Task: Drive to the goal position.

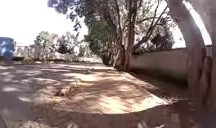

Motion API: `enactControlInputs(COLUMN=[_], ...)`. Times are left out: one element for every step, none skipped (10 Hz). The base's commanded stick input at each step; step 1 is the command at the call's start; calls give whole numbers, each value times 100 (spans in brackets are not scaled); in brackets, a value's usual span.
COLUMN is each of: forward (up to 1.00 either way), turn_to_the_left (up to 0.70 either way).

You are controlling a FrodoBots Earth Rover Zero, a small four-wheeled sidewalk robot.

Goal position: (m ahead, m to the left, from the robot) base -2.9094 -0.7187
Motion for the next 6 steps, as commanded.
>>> enactControlInputs(forward=[0, 0, 0, 0, 0, 0], turn_to_the_left=[0, 0, 0, 0, -70, -99])
